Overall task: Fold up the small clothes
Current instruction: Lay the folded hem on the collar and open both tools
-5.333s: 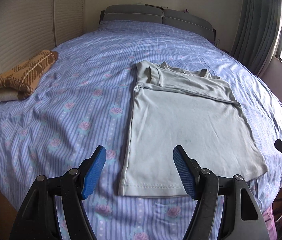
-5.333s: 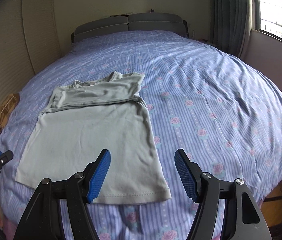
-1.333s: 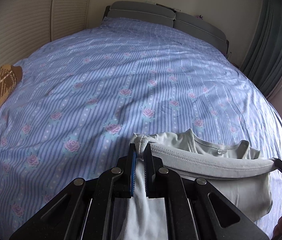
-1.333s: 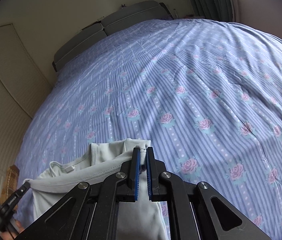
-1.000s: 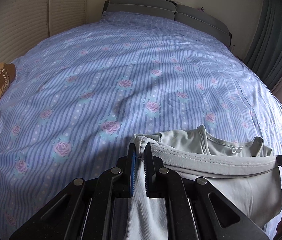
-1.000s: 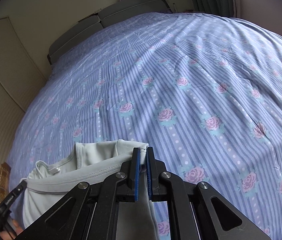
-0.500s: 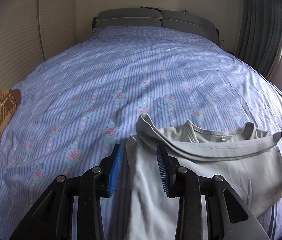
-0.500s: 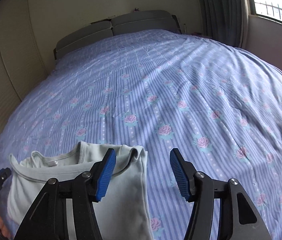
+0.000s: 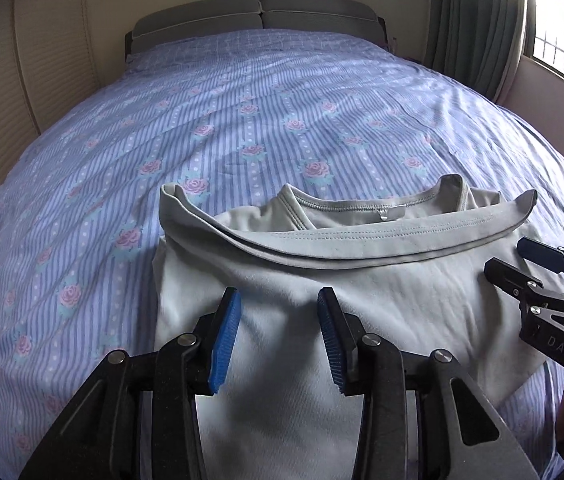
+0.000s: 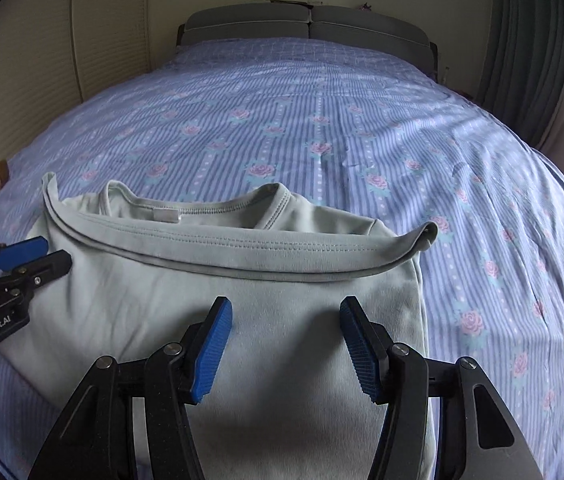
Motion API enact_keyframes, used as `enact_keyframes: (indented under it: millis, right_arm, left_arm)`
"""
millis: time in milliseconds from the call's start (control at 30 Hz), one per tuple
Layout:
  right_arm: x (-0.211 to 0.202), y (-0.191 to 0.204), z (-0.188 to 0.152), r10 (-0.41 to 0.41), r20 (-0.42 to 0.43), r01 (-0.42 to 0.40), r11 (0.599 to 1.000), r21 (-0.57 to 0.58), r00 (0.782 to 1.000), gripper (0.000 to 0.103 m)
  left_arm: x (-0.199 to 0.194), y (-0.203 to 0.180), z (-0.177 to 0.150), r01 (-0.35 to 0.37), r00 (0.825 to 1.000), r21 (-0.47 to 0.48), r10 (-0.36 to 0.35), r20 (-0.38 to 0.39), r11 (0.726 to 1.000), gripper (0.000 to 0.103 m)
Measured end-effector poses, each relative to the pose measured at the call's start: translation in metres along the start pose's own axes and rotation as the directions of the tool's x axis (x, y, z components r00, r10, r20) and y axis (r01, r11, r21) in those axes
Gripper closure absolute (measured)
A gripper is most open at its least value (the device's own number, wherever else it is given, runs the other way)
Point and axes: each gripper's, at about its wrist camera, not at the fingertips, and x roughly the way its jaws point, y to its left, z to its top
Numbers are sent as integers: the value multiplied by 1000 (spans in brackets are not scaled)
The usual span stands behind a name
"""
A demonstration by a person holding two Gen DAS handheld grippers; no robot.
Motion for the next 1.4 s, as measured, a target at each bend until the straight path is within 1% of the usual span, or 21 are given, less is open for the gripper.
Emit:
enact_keyframes:
  millis: [100,233,533,700,833,933,1000,1067,1133,1200,1400]
  right_arm:
    - [11,4,2,-32,-2,31,999,-34,999,46]
    - [22,4,14,-60,-7,60,997,-38,998,43]
    - [43,-12,53,-73,-8,74,996,50,997,43]
    - [37,-26,65,-72,17,70,991,111,997,43]
    - [25,-34,59,-60,28,56,990,131,998,43]
    - [19,-37,47,-39,25,36,992,121,999,43]
    - [24,-41,40,-56,5,55,993,109,998,43]
    - [33,-51,36,-83,-37,87,988,131,996,43]
    - [35,-63,34,-59,-61,70,981,183,996,43]
    - [28,-68,32,-56,-57,67,975,213,997,43]
    - [-10,-65,13,-39,-13,41,977,209,999,43]
  left_arm:
    - [10,3,6,-19,1000,5,19,-13,1000,63]
    - [20,10,18,-36,999,-2,36,-20,999,63]
    - [39,34,41,-56,998,-62,54,-35,997,63]
    - [39,48,44,-47,998,-109,43,-38,993,64]
    - [33,52,41,-46,999,-120,43,-27,992,64]
    - [34,58,35,-72,997,-127,68,-30,989,62]
    - [38,64,30,-65,997,-143,59,-44,988,58]
    - [35,68,27,-60,998,-158,54,-40,986,56]
    - [29,67,26,-63,998,-154,59,-29,986,56]
    - [18,65,23,-61,998,-147,60,-9,987,57]
    - [-22,57,3,-29,998,-127,35,44,992,57]
